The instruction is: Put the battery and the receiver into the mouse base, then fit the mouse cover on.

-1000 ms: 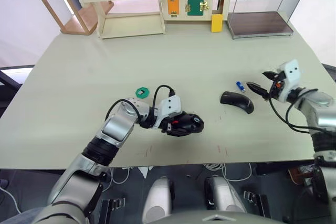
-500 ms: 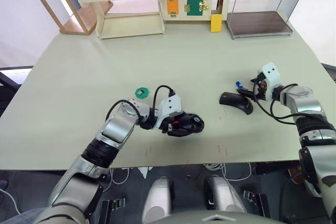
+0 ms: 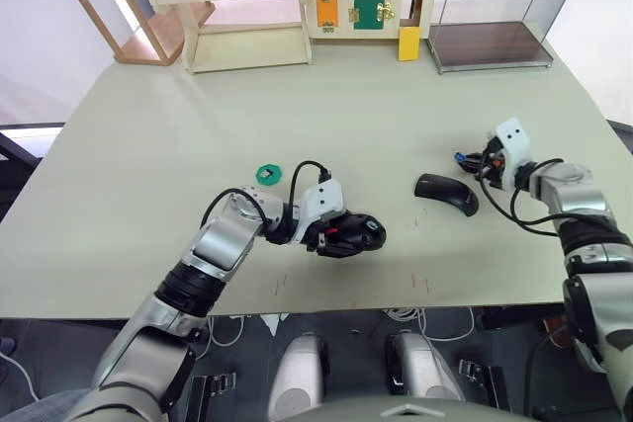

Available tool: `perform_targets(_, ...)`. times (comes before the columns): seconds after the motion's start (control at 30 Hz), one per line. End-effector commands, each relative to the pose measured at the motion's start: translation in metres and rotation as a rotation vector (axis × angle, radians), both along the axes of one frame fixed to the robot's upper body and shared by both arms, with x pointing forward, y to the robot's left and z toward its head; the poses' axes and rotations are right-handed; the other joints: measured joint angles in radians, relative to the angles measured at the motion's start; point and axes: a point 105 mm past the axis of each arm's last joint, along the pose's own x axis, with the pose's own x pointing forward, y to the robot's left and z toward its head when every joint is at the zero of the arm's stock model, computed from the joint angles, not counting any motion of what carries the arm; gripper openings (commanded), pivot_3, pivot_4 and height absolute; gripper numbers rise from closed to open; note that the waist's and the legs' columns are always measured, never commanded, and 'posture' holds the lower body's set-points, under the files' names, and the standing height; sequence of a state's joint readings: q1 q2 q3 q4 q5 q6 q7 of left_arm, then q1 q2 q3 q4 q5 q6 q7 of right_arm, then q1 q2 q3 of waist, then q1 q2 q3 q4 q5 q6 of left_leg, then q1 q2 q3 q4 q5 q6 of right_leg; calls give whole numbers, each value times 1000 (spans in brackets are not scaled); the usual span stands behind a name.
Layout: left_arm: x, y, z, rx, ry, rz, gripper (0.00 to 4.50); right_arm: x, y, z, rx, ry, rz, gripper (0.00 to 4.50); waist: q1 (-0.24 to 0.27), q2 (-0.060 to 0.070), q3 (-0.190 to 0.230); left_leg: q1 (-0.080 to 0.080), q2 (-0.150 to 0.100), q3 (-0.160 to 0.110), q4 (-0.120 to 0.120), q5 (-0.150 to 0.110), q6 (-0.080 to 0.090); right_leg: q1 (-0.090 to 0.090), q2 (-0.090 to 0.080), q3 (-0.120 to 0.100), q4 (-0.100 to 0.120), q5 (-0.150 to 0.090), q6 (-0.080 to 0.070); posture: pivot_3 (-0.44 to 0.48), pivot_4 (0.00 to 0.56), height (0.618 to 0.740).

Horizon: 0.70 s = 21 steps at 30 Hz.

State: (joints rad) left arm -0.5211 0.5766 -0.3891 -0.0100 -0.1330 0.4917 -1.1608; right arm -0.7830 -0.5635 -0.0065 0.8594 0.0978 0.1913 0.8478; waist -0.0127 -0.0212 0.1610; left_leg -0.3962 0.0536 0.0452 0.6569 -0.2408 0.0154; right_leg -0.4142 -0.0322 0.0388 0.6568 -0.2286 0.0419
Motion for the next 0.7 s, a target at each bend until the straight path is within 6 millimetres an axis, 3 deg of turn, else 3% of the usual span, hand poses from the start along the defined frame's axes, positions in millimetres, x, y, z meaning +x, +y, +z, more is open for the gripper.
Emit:
perform_targets(0.03, -6, -4, -10, 17, 34, -22, 2972, 0, -8, 19, -7, -65, 10, 133, 0, 0, 0, 0, 0, 0, 0, 0, 0, 0, 0, 0, 0, 0, 0, 0, 150, 740)
perform_targets(0.2, -6, -5, -10, 21, 30, -23, 2972, -7, -9, 36, 0, -76, 50, 133, 0, 0, 0, 0, 0, 0, 0, 0, 0, 0, 0, 0, 0, 0, 0, 0, 150, 740)
perform_targets(0.27, -6, -4, -10, 26, 30, -23, 2972, -18, -1, 49, 20, -55, 88, 133, 1, 0, 0, 0, 0, 0, 0, 0, 0, 0, 0, 0, 0, 0, 0, 0, 150, 740)
perform_targets(0.37, -6, -3, -10, 29, 29, -19, 2972, -37, 6, 52, -22, 30, 109, 133, 5, 1, 0, 0, 0, 0, 0, 0, 0, 0, 0, 0, 0, 0, 0, 0, 150, 740)
perform_targets(0.57, -7, 0, -13, 39, 29, -15, 2972, -76, 38, 74, 7, 67, 231, 133, 2, 1, 0, -1, 0, -1, 0, 0, 0, -1, 0, -2, 0, 0, 0, 0, 150, 740)
perform_targets(0.7, -7, 0, -14, 43, 29, -11, 2972, -106, 61, 77, 31, 146, 329, 133, 1, 1, 0, -1, 0, -2, 0, 0, 0, -1, -1, -2, 0, -3, 1, 0, 150, 740)
